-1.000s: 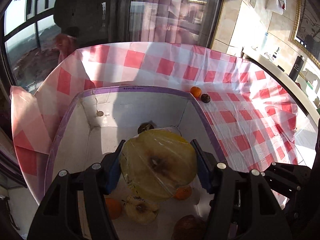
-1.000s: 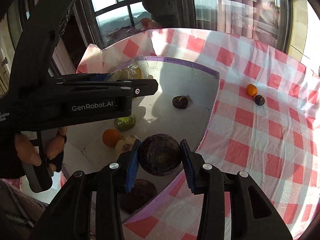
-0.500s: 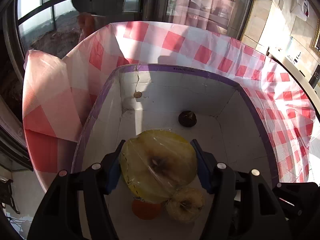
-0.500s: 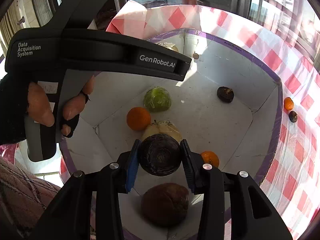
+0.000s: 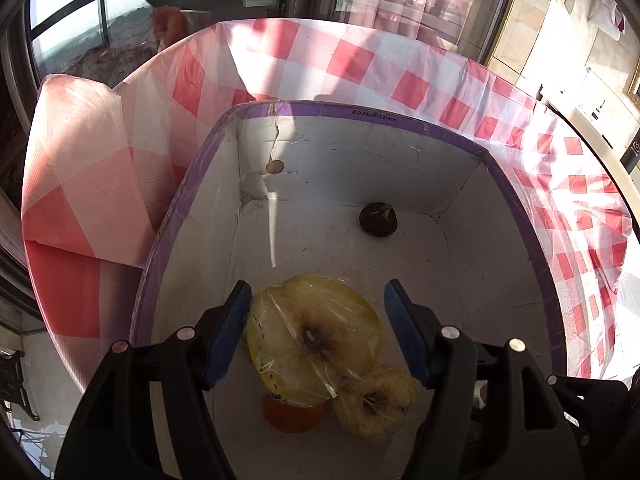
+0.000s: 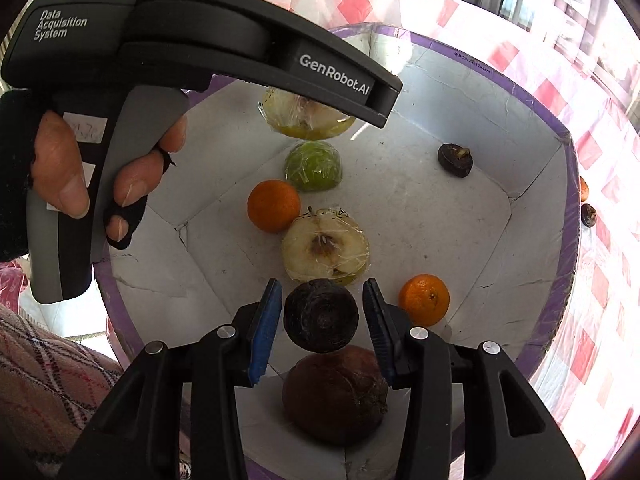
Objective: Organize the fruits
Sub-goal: 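Open both tools to release the fruits into the box, then withdraw both open tools toward the last orange and dark fruit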
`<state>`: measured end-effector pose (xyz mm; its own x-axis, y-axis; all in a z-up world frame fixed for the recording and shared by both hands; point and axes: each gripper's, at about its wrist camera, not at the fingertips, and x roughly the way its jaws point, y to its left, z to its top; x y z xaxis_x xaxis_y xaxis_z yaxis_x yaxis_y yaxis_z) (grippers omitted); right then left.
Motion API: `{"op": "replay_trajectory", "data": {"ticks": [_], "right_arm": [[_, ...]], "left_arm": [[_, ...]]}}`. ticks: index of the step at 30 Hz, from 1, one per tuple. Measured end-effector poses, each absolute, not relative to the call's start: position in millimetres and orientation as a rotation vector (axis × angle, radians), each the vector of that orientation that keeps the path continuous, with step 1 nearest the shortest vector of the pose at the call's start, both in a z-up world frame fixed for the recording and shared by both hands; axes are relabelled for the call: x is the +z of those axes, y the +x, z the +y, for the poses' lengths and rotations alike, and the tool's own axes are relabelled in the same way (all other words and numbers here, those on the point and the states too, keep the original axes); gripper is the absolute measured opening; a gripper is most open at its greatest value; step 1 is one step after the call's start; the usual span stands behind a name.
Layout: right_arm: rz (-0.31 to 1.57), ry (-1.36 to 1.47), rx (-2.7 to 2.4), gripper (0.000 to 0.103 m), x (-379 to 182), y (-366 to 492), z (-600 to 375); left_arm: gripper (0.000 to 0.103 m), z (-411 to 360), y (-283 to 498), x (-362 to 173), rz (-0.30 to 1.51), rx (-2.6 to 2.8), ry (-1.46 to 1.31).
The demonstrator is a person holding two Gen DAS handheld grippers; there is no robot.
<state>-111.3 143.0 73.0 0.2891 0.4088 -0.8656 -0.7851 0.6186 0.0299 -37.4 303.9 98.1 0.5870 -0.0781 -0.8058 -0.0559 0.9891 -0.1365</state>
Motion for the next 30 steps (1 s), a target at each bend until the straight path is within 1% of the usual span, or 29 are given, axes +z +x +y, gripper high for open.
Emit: {"op": "replay_trajectory", "data": {"ticks": [1,3,4,6,12,19,23,25,30], "right_arm": [[0.984,-0.438,0.829,0.053,73.8,-110.6,142.3],[0.972,-0.421,0.827,0.062,76.6,-109.9,141.1],[0.964,-0.416,0.828,0.066,77.8,-110.1,141.0],[0.956,-0.412,0.827,0.067,78.4,-109.8,140.8],[0.946,-0.394,0.835,0.070,79.4,-110.2,139.1],[0.921,-0.355,0.856,0.075,88.5,-120.5,133.1],[0.902,-0.322,0.875,0.075,92.8,-122.3,126.9],[0.884,-0.294,0.875,0.081,97.3,-122.0,120.5],[0.830,-0.106,0.856,0.081,114.9,-109.0,82.5]], "left_arm": [[0.078,304.6,-38.2,99.0,0.937,-0.009,-0.159],[0.089,307.5,-39.7,101.0,0.924,-0.001,-0.168],[0.091,308.5,-40.2,101.4,0.921,0.002,-0.175],[0.094,310.6,-40.0,101.9,0.917,0.013,-0.181],[0.100,314.7,-42.4,105.7,0.892,0.031,-0.200],[0.100,319.6,-50.7,112.6,0.855,0.059,-0.222],[0.101,315.8,-54.0,116.3,0.851,0.086,-0.204],[0.101,309.6,-54.8,119.2,0.850,0.093,-0.173],[0.101,284.7,-51.9,132.6,0.830,0.097,-0.083]]}}
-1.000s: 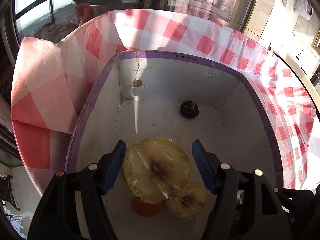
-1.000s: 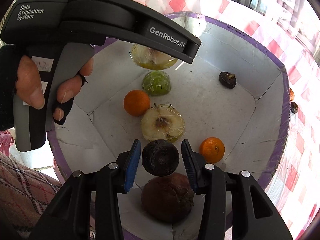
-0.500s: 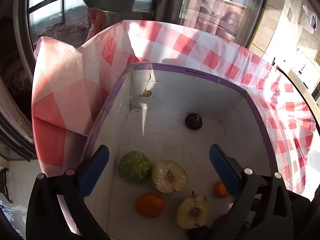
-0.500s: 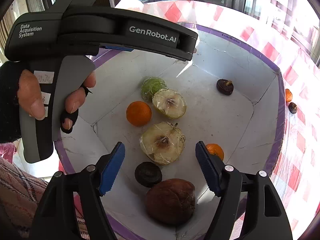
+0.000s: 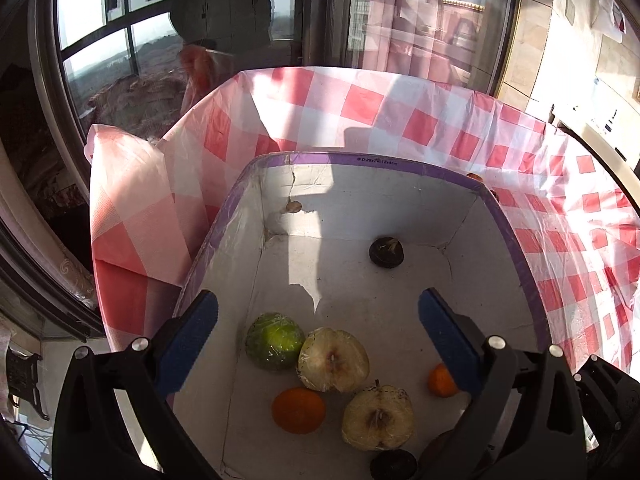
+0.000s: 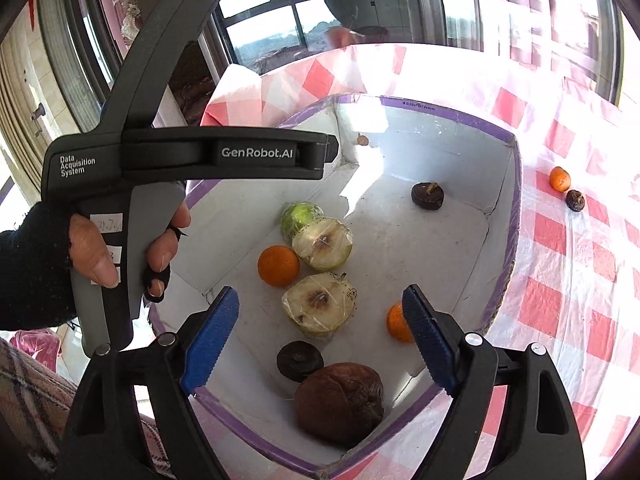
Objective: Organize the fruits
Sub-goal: 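Withdraw both open tools toward the last orange and dark fruit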
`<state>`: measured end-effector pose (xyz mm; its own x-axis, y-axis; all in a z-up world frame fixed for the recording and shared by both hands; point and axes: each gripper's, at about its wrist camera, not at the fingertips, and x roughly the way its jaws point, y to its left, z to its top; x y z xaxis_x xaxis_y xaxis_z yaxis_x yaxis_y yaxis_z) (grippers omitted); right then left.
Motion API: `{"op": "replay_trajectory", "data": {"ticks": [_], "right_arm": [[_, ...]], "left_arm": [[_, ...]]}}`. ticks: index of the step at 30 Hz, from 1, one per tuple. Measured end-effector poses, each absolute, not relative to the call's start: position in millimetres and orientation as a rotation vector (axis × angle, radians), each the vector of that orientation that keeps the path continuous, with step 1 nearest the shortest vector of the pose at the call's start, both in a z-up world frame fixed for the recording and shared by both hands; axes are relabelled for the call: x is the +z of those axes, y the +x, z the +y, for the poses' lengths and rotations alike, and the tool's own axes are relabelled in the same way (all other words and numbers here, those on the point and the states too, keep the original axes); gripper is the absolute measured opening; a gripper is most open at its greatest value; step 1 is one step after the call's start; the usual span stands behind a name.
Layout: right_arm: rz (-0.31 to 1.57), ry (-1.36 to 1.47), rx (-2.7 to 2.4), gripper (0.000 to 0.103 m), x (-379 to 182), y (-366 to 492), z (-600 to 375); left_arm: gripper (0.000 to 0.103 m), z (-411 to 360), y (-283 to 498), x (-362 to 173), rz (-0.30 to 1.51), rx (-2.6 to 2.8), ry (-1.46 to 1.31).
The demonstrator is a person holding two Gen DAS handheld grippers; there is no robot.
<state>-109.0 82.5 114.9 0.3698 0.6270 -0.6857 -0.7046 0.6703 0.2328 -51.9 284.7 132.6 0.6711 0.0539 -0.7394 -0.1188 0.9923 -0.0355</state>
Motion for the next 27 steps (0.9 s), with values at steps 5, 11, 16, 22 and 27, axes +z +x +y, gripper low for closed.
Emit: {"op": "replay_trajectory", "data": {"ticks": [5,11,16,22,27], "right_arm": [[0.797,0.030,0.752,0.083,128.8,-88.4,32.5],[0.864,0.150,0.582,0.083,116.8,-56.8,-43.0],[0.954,0.167,0.464,0.083,91.5,-29.0,-99.0],[1.036,0.127,0.400,0.083,61.0,2.4,-144.8],[1.080,0.092,0.403,0.083,38.0,34.1,-163.9]], "left_arm": [[0.101,250.5,-36.6,150.5,0.803,0.096,-0.034],[0.101,189.4,-8.1,162.2,0.806,0.028,0.007],[0.101,131.0,19.9,156.4,0.851,-0.056,0.013],[0.101,63.1,45.5,133.2,0.911,-0.116,0.063],[0.101,21.7,62.2,103.0,0.976,-0.120,0.093]]}}
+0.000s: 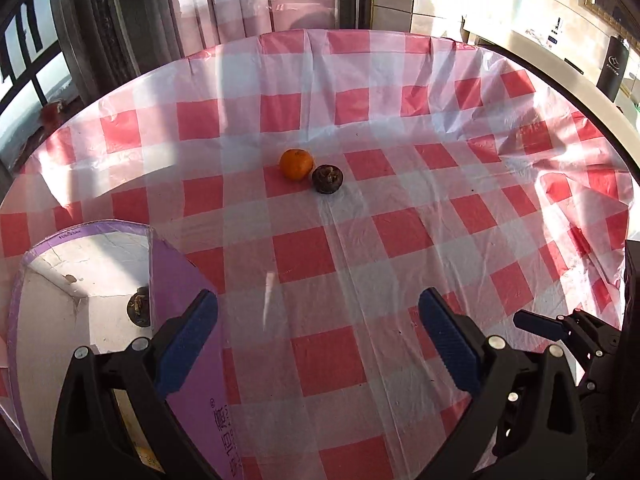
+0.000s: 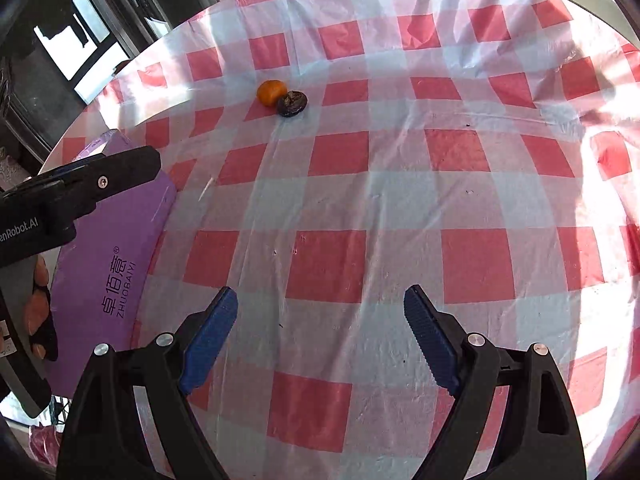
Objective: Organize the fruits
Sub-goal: 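Withdraw both open tools toward the last orange and dark fruit, then grasp the dark round fruit with the right tool while the left tool grasps the orange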
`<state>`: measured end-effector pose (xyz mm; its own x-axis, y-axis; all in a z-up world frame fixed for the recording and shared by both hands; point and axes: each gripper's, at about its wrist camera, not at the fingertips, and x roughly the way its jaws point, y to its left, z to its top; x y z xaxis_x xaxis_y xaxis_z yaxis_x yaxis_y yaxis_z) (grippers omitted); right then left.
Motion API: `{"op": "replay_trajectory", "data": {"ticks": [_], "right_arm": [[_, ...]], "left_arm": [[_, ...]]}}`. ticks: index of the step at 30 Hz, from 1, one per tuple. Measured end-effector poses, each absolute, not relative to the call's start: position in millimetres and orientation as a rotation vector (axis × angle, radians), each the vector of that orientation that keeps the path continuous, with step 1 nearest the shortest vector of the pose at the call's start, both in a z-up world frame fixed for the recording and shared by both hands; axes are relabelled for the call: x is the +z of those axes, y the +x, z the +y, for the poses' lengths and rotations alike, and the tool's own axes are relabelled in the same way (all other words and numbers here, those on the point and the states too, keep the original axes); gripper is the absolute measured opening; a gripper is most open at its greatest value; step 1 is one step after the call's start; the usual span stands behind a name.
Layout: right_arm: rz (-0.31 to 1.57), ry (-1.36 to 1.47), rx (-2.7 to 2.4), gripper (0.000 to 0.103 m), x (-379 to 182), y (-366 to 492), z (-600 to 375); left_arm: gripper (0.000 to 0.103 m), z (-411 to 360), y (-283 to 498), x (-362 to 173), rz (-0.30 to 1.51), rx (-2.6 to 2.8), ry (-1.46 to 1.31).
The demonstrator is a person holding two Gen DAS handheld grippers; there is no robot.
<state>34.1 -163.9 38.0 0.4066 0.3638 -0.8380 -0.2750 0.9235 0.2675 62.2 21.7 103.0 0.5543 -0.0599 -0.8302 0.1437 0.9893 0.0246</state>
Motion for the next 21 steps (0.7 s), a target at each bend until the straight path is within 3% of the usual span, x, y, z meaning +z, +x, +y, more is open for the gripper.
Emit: {"op": "replay_trajectory", "data": {"ticks": [7,12,21], "right_arm": [[1.095,-0.012,0.502,0.083,13.7,89.7,-157.0],[1.050,-0.182,0.621,0.082,4.8,121.3,-124.8],[0.918,-0.350,0.702,0.085,0.1,160.8,-92.0]], "left_arm": [[0.101,-2.5,75.9,64.9,1.080,-0.051,0.111],[0.101,16.7,84.6,52.2,1.143,0.074,-0.025],[0.101,16.9,65.5,64.9,1.073,0.035,-0.101]]}}
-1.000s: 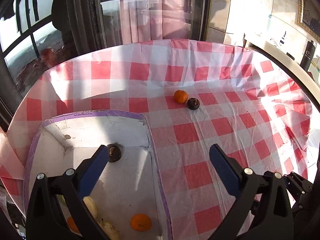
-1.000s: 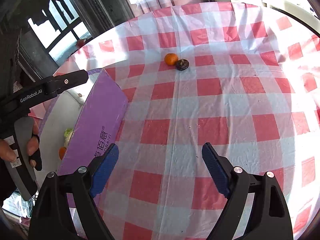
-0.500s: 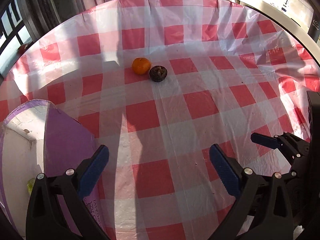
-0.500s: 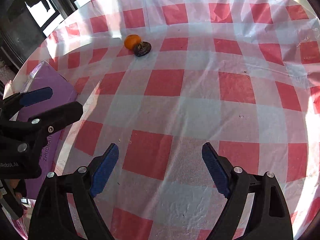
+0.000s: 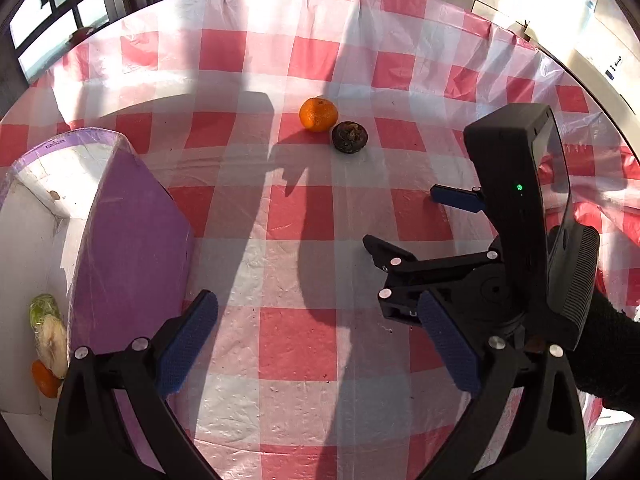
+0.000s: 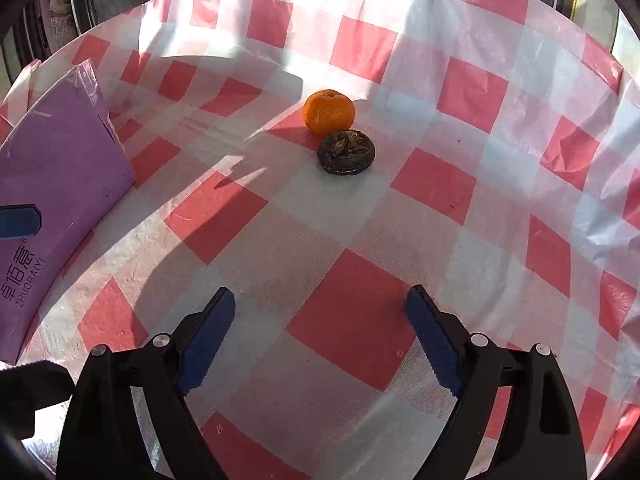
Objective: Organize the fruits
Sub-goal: 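Grasp the dark round fruit with the right tool while the left tool grasps the orange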
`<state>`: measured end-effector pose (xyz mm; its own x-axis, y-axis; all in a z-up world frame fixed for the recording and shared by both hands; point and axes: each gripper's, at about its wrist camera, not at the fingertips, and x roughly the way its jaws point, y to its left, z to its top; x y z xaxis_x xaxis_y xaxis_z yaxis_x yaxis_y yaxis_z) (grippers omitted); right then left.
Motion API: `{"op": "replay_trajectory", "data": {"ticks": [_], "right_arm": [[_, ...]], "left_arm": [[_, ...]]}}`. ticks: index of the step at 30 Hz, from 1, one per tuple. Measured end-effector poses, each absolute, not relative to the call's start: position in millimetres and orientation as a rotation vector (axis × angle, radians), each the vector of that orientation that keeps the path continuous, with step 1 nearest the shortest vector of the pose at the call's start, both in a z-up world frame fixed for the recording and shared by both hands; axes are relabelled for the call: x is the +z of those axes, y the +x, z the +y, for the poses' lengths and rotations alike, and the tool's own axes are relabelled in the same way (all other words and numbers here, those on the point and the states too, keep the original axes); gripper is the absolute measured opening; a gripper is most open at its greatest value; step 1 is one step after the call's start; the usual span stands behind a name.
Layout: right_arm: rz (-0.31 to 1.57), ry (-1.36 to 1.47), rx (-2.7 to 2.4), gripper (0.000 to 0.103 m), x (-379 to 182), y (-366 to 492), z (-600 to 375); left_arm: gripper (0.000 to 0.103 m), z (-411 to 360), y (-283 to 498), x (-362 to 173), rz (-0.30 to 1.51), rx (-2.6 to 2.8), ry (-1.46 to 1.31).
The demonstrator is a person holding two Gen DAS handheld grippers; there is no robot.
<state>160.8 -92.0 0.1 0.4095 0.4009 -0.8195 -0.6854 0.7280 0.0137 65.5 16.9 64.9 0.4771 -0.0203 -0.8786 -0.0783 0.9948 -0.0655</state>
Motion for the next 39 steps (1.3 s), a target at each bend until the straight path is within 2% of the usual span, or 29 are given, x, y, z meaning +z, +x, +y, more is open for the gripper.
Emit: {"op": "replay_trajectory", "data": {"ticks": [11,14,17,18,25,34,38,39], "right_arm": [[0.874,-0.289,0.717,0.077,3.1,230.4,-45.1],[0.861,-0.292,0.720,0.068,3.9,241.7,-35.4],[0.836,-0.316,0.715,0.040,5.4,245.0,-34.7],[0.839,-0.309,0.718,0.038,5.9,245.9,-37.9],[0.876,-0.125,0.582,0.038,10.0,234.0,-125.3],[0.918,-0.032,0.470,0.038,8.4,178.1,-216.1],[0.924,-0.006,0.448,0.038,7.5,156.3,-227.8],[0.924,0.006,0.440,0.038,7.0,151.7,-230.1]], "left_arm": [[0.101,-6.9,23.2,28.7,1.218,0.037,-0.043],[0.101,-9.2,24.6,24.8,1.225,0.041,-0.035],[0.101,-6.8,36.1,22.6,1.222,0.057,-0.038],[0.101,-5.1,41.5,22.0,1.220,0.061,-0.040],[0.101,6.8,103.3,16.9,1.185,0.096,-0.029],[0.100,11.0,229.6,2.6,1.108,0.137,-0.017],[0.091,9.8,268.9,1.1,1.074,0.115,-0.012],[0.081,9.6,273.9,2.1,1.067,0.096,-0.021]]}}
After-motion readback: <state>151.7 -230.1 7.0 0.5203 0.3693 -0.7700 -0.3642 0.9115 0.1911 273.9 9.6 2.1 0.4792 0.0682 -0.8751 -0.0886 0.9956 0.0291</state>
